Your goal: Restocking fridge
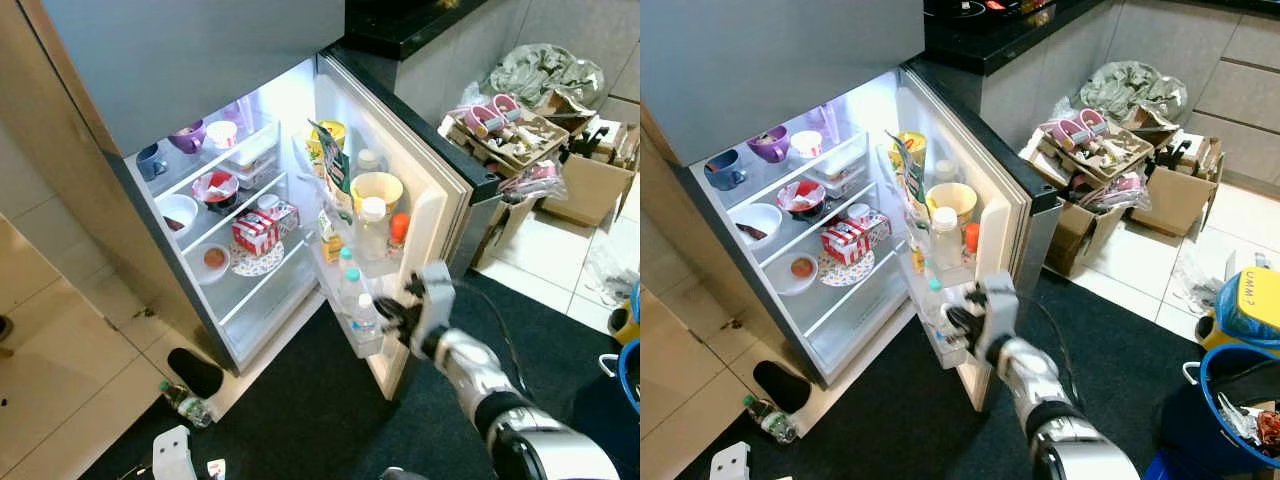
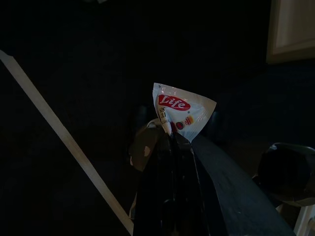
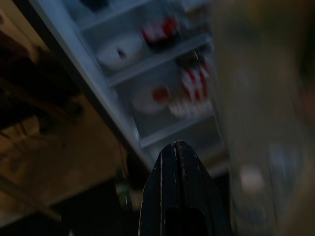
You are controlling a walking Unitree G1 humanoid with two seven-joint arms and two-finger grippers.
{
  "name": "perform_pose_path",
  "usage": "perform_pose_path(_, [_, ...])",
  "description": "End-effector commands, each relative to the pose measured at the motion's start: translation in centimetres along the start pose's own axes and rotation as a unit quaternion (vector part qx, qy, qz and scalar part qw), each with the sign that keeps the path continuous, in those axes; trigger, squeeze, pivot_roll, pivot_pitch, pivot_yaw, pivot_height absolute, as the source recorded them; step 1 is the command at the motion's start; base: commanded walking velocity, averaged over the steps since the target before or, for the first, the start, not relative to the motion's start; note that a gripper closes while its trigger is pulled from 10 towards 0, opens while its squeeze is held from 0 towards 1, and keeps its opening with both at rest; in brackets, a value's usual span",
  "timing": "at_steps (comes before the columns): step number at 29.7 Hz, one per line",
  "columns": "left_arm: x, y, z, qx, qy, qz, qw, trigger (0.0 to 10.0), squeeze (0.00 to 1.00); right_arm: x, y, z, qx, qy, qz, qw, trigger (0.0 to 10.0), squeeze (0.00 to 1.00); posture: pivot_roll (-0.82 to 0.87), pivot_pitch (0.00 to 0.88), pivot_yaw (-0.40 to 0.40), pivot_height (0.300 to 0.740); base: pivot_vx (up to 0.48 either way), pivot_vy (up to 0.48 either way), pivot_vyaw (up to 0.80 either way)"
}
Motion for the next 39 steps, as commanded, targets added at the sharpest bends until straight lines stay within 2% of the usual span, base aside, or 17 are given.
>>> perform_pose_path(1, [-0.8, 0.1, -0.2, 0.006, 0.006, -0.01, 1.0, 10.0, 0.0, -0.2, 0.2, 0.2, -0.008, -0.007, 0.004, 1.0, 10.0, 0.0, -0.02, 0.021, -0.004, 0.74, 0.0, 0.0, 0.0])
perform_pose_path(6, [-0.5, 0.2, -0.4, 0.009, 0.007, -0.005, 1.0, 10.0, 0.0, 3.7, -0.8, 1.9, -0.09, 0.024, 0.038, 0.995, 10.0, 0.0, -0.02, 0.025, -0.005, 0.74, 0.0, 0.0, 0.0])
perform_pose_path(10, [-0.5, 0.2, -0.5, 0.01, 0.008, -0.004, 1.0, 10.0, 0.0, 4.5, -0.6, 2.8, -0.118, 0.024, 0.046, 0.992, 10.0, 0.0, -0.02, 0.023, -0.006, 0.74, 0.0, 0.0, 0.0])
perform_pose_path(13, [-0.5, 0.2, -0.5, 0.01, 0.011, -0.004, 1.0, 10.0, 0.0, 5.0, 0.4, 4.6, -0.165, 0.034, 0.043, 0.985, 10.0, 0.0, -0.01, 0.025, -0.009, 0.74, 0.0, 0.0, 0.0])
perform_pose_path(14, [-0.5, 0.2, -0.5, 0.01, 0.011, -0.004, 1.0, 10.0, 0.0, 5.0, 0.4, 4.6, -0.165, 0.034, 0.043, 0.985, 10.0, 0.0, -0.01, 0.025, -0.009, 0.74, 0.0, 0.0, 0.0])
perform_pose_path(15, [-0.7, 0.2, -0.5, 0.01, 0.012, -0.004, 1.0, 10.0, 0.0, 5.3, 1.3, 6.1, -0.203, 0.036, 0.042, 0.978, 10.0, 0.0, -0.01, 0.03, -0.011, 0.74, 0.0, 0.0, 0.0])
perform_pose_path(18, [-0.7, 0.2, -0.5, 0.011, 0.012, -0.005, 1.0, 10.0, 0.0, 5.5, 1.9, 7.0, -0.225, 0.035, 0.042, 0.973, 10.0, 0.0, -0.01, 0.03, -0.011, 0.74, 0.0, 0.0, 0.0])
perform_pose_path(21, [-0.8, 0.2, -0.5, 0.012, 0.016, -0.004, 1.0, 10.0, 0.0, 6.2, 4.1, 9.8, -0.291, 0.026, 0.048, 0.955, 10.0, 0.0, -0.02, 0.044, -0.01, 0.74, 0.0, 0.0, 0.0])
perform_pose_path(22, [-0.8, 0.2, -0.5, 0.012, 0.016, -0.004, 1.0, 10.0, 0.0, 6.2, 4.1, 9.8, -0.291, 0.026, 0.048, 0.955, 10.0, 0.0, -0.02, 0.044, -0.01, 0.74, 0.0, 0.0, 0.0])
perform_pose_path(23, [-0.8, 0.2, -0.5, 0.012, 0.018, -0.004, 1.0, 10.0, 0.0, 6.6, 5.2, 11.0, -0.318, 0.026, 0.05, 0.946, 10.0, 0.0, -0.02, 0.044, -0.01, 0.74, 0.0, 0.0, 0.0])
perform_pose_path(25, [-0.8, 0.2, -0.5, 0.012, 0.018, -0.003, 1.0, 10.0, 0.0, 6.8, 5.9, 11.7, -0.334, 0.027, 0.053, 0.941, 10.0, 0.0, -0.02, 0.044, -0.01, 0.74, 0.0, 0.0, 0.0])
perform_pose_path(28, [-0.8, 0.3, -0.6, 0.013, 0.02, -0.003, 1.0, 10.0, 0.0, 7.4, 8.8, 14.3, -0.394, 0.027, 0.058, 0.917, 10.0, 0.0, -0.02, 0.048, -0.01, 0.74, 0.0, 0.0, 0.0])
perform_pose_path(29, [-0.8, 0.3, -0.6, 0.013, 0.021, -0.003, 1.0, 10.0, 0.0, 7.6, 9.6, 14.9, -0.409, 0.026, 0.059, 0.91, 10.0, 0.0, -0.02, 0.048, -0.01, 0.74, 0.0, 0.0, 0.0])
perform_pose_path(30, [-0.8, 0.3, -0.6, 0.013, 0.021, -0.003, 1.0, 10.0, 0.0, 7.6, 9.6, 14.9, -0.409, 0.026, 0.059, 0.91, 10.0, 0.0, -0.02, 0.048, -0.01, 0.74, 0.0, 0.0, 0.0])
perform_pose_path(34, [-0.8, 0.3, -0.7, 0.014, 0.021, -0.003, 1.0, 10.0, 0.0, 7.9, 13.0, 17.2, -0.471, 0.019, 0.062, 0.88, 10.0, 0.0, -0.02, 0.046, -0.008, 0.74, 0.0, 0.0, 0.0])
perform_pose_path(37, [-0.7, 0.3, -0.7, 0.014, 0.02, -0.003, 1.0, 10.0, 0.0, 7.4, 13.1, 17.2, -0.467, 0.019, 0.055, 0.882, 10.0, 0.0, -0.02, 0.044, -0.003, 0.74, 0.0, 0.0, 0.0])
perform_pose_path(39, [-0.5, 0.2, -0.7, 0.013, 0.019, -0.002, 1.0, 10.0, 0.0, 5.3, 11.8, 15.9, -0.432, 0.018, 0.025, 0.901, 10.0, 0.0, -0.02, 0.043, -0.004, 0.74, 0.0, 0.0, 0.0])
Point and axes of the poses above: a point about 5 cm out from each wrist's last joint towards the gripper, its own y axis pointing back from the gripper into the wrist, its own x axis along the axis of the wrist's last joint, z = x × y, the point moved 2 cm from there along -y, pointing out of the wrist towards the gripper, and after that the axes turned 9 degrees about y, right-handed, at the moved point
